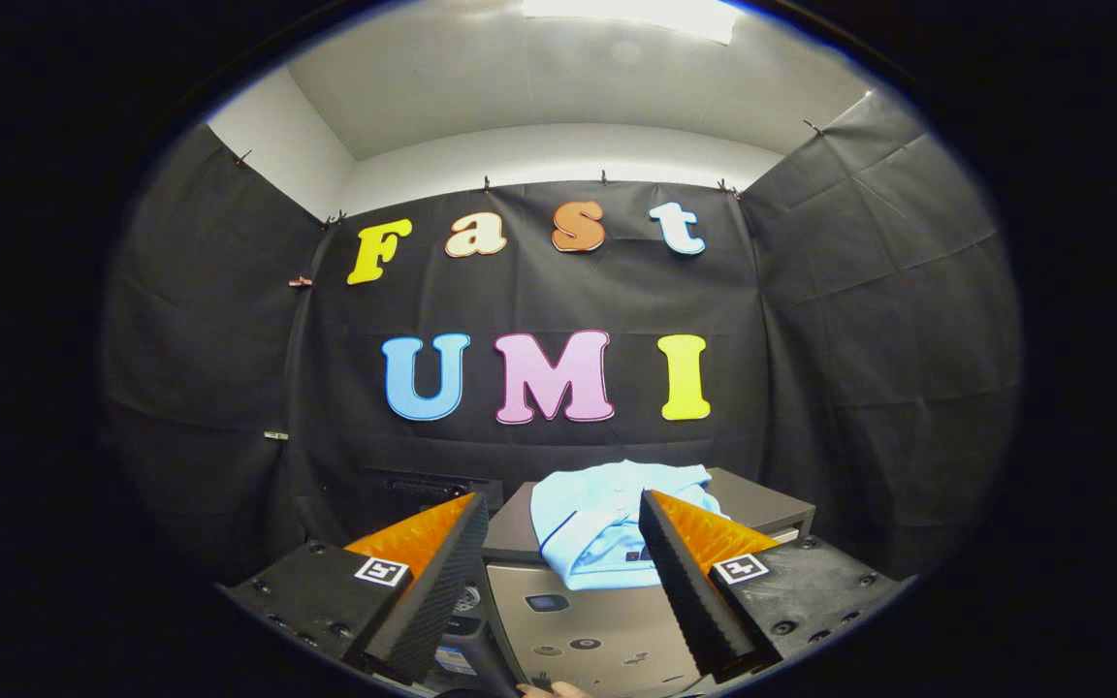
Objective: Put the clothes into the washing machine and then close the washing machine lid.
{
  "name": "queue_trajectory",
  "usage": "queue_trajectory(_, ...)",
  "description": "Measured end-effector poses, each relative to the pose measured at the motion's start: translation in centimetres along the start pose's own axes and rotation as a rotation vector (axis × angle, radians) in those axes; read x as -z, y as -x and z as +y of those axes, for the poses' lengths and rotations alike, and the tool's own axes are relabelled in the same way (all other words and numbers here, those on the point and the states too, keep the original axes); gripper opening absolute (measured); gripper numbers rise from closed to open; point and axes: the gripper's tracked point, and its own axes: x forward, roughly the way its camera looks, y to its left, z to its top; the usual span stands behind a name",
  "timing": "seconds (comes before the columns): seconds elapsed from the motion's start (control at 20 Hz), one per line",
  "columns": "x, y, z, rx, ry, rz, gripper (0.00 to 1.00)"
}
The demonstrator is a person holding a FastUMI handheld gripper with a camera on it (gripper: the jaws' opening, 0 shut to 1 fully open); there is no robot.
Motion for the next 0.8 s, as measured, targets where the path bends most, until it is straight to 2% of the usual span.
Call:
queue_trajectory(0.4,-0.5,-3.6,0.3,-0.009,-0.003,0.018,0.98)
queue_trajectory(0.8,-1.8,-9.8,-3.1,0.078,0.0,0.053,0.98)
